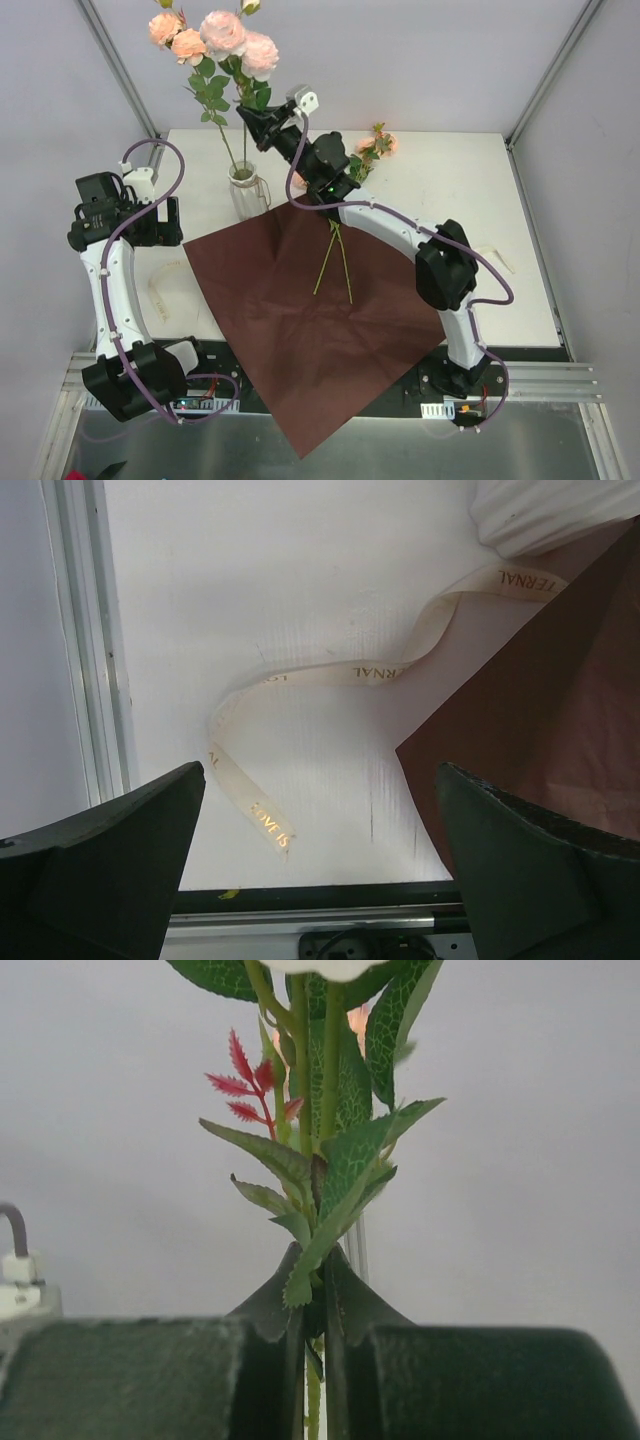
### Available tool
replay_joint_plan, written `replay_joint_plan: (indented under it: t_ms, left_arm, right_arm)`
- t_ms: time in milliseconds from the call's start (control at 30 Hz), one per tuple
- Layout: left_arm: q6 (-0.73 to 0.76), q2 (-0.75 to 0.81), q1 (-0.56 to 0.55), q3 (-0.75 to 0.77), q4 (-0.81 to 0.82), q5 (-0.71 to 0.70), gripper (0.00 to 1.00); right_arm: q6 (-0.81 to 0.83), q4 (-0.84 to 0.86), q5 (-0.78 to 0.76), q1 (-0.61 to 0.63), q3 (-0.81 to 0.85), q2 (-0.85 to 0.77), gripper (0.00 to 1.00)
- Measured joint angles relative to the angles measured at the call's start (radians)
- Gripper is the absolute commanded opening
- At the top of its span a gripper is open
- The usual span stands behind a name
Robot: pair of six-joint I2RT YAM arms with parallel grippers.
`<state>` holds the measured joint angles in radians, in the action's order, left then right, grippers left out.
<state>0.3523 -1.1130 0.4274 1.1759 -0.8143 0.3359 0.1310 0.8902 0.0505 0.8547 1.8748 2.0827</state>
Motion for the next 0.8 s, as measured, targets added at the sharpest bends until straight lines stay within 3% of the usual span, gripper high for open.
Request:
replay_joint_plan:
  t_ms: [167, 200, 400, 533, 600, 800]
  left_arm:
    - [0.001, -0.002, 0.0, 0.0, 0.0, 0.0, 0.99]
    - [0.002, -0.002, 0.0, 0.0, 0.0, 0.0, 0.99]
    - [0.005, 0.001, 0.0, 0.0, 0.0, -0.001, 0.99]
    - [0.006, 0.007, 0.0, 0.0, -0.001, -0.002, 0.99]
    - [0.007, 0.01, 0.0, 0.0, -0.001, -0.003, 0.99]
    - [0.01, 0.016, 0.0, 0.005, -0.003, -0.004, 0.99]
  right_arm:
    - [-0.003, -0.09, -0.02, 0.026, -0.093, 0.0, 0.24]
    - [-0.002, -0.128, -0.021, 0.029, -0.096, 0.0, 0.38]
    - [0.021, -0.393, -0.031, 0.031, -0.098, -0.081, 0.72]
    - [0.01, -0.546, -0.034, 0.018, -0.099, -0.172, 0.86]
    - [0.012, -0.639, -0.034, 0.006, -0.103, -0.23, 0.99]
    - [0.002, -0.829, -0.002, -0.048, -0.213, -0.409, 0.96]
